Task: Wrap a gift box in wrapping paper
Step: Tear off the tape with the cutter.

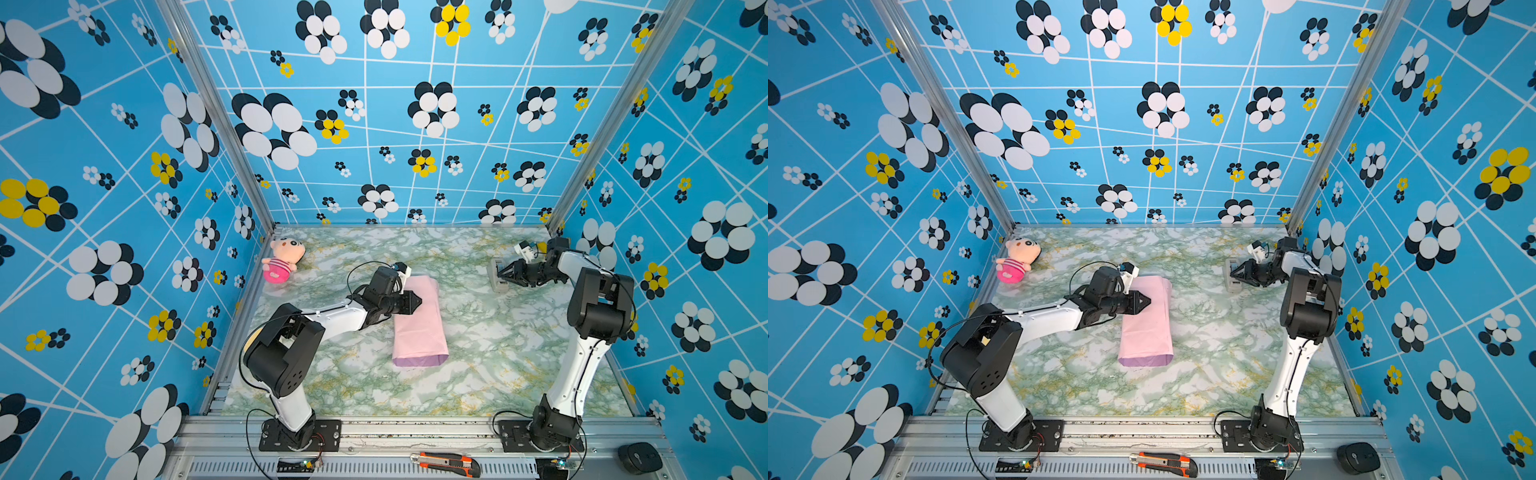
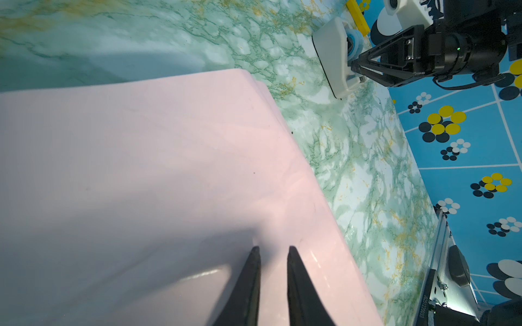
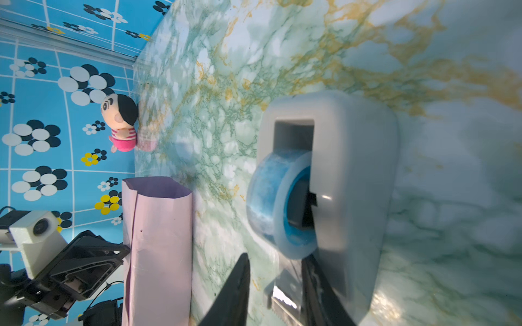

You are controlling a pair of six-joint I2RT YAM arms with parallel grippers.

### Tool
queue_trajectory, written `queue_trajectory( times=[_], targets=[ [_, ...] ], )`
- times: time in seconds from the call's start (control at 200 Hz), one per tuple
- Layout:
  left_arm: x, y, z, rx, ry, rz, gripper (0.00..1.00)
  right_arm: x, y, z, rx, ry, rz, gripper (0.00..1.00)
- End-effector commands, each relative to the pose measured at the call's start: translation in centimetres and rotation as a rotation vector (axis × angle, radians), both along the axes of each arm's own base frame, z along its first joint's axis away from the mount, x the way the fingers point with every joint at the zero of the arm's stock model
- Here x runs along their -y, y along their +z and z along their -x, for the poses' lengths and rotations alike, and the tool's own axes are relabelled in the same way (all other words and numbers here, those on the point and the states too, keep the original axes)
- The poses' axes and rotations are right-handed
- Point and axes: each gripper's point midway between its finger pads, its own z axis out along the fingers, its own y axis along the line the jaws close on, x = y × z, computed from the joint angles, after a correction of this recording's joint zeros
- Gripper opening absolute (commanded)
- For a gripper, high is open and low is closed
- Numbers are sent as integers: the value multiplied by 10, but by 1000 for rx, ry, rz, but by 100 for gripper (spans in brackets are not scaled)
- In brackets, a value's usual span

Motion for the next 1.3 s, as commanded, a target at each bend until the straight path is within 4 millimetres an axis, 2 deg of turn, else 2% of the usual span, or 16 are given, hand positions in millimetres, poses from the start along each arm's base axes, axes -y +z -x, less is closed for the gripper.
queue_trajectory(
  times=[0.0,0.165,0.445,0.465,0.52,0.605,0.72,0.935,1.155,1.295],
  targets=[
    [-39,-85,35,-214,40,-247,21,-7,-14,7,-55,14,-26,32],
    [-39,-84,35,-212,40,-249,21,-7,-18,8,-68,12,-30,22],
    [-38,-84,33,-211,38,-248,21,-3,0,4,-46,-16,-13,5],
    [-39,-84,33,-212,39,-248,21,-4,15,3,-15,-15,-17,3],
    [-39,-84,34,-211,39,-249,21,-6,27,3,2,-16,-33,0],
    [-39,-84,34,-212,39,-249,21,-8,40,3,9,-34,-50,0],
    [-39,-85,34,-211,38,-249,21,-10,45,9,-13,-43,-86,0],
    [-39,-85,34,-210,39,-248,21,-7,40,22,-82,-83,-95,0],
    [-38,-86,35,-211,37,-246,21,-10,28,47,-154,-121,-91,0],
    [-37,-86,35,-212,34,-247,21,-12,24,57,-165,-157,-104,0]
  ],
)
